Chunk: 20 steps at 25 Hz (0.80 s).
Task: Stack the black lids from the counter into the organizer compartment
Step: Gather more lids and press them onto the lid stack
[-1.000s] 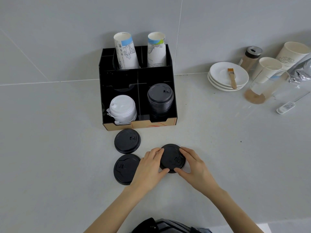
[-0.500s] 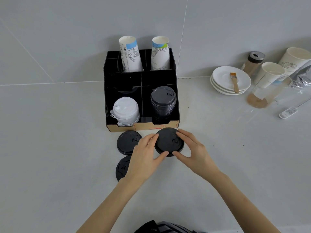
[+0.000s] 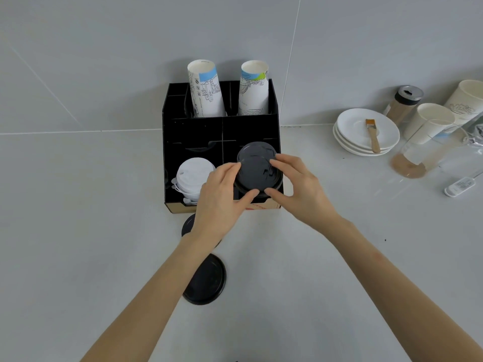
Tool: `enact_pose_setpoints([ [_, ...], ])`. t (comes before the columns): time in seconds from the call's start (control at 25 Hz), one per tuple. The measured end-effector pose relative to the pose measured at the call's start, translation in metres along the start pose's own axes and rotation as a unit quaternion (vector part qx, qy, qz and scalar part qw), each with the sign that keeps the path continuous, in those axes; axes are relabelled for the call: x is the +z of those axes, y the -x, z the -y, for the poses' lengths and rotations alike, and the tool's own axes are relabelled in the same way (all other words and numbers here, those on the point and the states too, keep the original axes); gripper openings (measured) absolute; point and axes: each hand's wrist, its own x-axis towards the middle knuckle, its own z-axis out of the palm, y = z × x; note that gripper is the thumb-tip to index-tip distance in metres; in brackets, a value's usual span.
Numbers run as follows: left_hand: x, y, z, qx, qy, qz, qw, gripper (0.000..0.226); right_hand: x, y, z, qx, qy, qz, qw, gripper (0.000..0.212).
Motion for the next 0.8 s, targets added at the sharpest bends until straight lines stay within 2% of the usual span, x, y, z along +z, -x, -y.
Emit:
enact_pose_setpoints([
  [0.4, 0.018, -0.053, 0.005, -0.032, -0.017, 0.002, 0.999, 0.058, -0.006, -0.052, -0.020, 0.011, 0.048, 0.040, 0.998, 0.052],
  [0.8, 0.034, -0.057, 0.016, -0.057, -0.016, 0.007, 0.998, 0.051, 0.010, -0.059, -0.035, 0.022, 0.070, 0.063, 0.995, 0.047],
])
